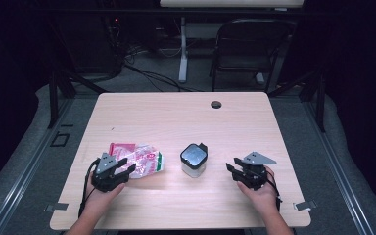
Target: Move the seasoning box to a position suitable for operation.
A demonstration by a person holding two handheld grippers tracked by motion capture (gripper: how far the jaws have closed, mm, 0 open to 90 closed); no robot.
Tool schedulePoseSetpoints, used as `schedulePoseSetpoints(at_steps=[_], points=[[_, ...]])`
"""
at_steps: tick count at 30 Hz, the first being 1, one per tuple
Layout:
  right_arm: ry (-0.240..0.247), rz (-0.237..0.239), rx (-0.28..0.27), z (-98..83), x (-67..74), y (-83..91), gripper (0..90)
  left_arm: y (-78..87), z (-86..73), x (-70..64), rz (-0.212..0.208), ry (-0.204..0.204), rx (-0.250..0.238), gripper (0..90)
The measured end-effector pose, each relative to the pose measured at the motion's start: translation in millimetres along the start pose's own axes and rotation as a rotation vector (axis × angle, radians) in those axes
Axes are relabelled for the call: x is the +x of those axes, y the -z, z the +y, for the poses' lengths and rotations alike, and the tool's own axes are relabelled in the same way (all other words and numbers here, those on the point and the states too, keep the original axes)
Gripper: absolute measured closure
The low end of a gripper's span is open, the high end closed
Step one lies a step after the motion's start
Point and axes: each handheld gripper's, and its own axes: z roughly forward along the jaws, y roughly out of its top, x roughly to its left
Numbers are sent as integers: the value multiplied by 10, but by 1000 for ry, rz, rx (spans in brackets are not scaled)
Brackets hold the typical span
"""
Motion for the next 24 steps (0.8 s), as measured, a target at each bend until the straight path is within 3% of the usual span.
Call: schedulePoseSetpoints(at_steps=[5,9,14,20,22,24], points=[[20,1,-13,13,-1,11,604,-21,32,-14,-5,15,-17,575],[22,0,-33,59,-9,-12,621,-14,26,-38,-4,-2,-3,583],[10,48,-39,86,5,-60,638,0,51,-75,-13,-21,-21,594],[54,118,-42,232,99,-98,657,-33,53,-160,-36,-54,-3,620],[67,120,-49,249,106,-121,660,-33,56,-172,-39,-59,1,622],[88,117,-25,301,125,-253,660,-40,58,-189,-39,-52,1,623]])
